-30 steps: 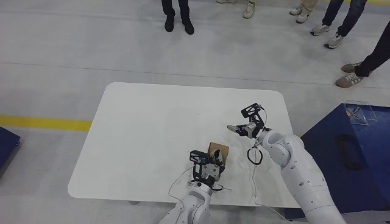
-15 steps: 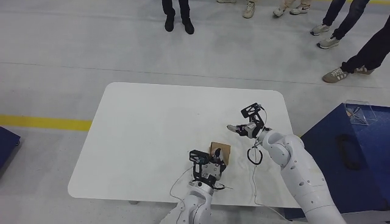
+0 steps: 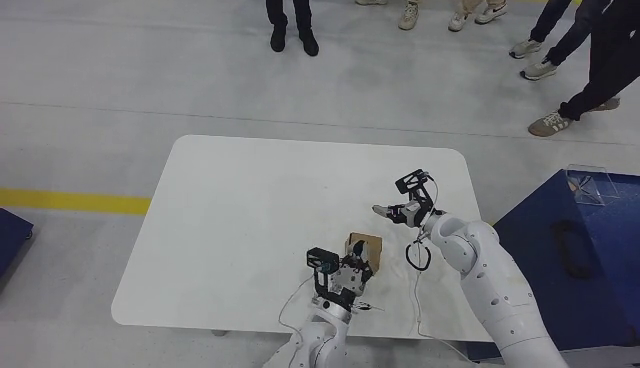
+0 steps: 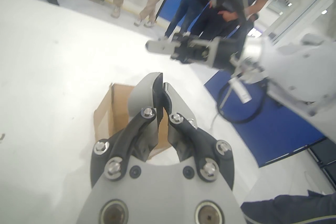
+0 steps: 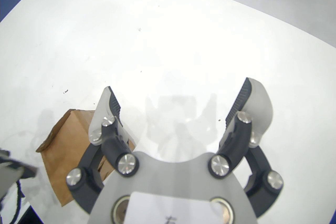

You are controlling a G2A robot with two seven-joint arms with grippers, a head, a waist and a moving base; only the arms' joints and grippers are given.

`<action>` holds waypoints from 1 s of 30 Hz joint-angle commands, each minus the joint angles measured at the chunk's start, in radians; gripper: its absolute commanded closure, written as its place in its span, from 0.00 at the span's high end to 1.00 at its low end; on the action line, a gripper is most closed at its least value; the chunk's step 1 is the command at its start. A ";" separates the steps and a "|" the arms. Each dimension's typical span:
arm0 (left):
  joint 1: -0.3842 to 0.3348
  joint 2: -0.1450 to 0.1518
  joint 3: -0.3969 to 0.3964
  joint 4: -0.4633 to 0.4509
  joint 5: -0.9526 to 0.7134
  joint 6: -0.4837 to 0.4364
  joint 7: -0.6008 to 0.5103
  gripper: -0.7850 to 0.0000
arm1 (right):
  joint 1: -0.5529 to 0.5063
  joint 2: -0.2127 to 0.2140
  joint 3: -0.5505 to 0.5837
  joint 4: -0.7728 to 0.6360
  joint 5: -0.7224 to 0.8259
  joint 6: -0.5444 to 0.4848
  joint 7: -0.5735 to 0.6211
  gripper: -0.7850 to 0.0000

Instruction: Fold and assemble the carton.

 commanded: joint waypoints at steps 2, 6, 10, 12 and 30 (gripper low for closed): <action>0.049 0.016 -0.017 -0.068 0.040 -0.063 0.131 0.00 | 0.000 0.000 0.000 0.000 0.000 0.000 0.000 1.00; 0.109 0.033 -0.042 -0.123 0.054 -0.122 0.221 0.70 | 0.000 0.000 0.000 0.000 0.000 0.000 0.000 1.00; 0.110 0.033 -0.043 -0.124 0.055 -0.123 0.223 0.06 | 0.000 0.000 0.000 0.000 0.000 0.000 0.000 1.00; 0.109 0.033 -0.042 -0.124 0.054 -0.122 0.221 0.21 | 0.000 0.000 0.000 0.000 0.000 0.000 0.000 1.00; 0.109 0.033 -0.042 -0.123 0.054 -0.122 0.221 1.00 | 0.000 0.000 0.000 0.000 0.000 0.000 0.000 1.00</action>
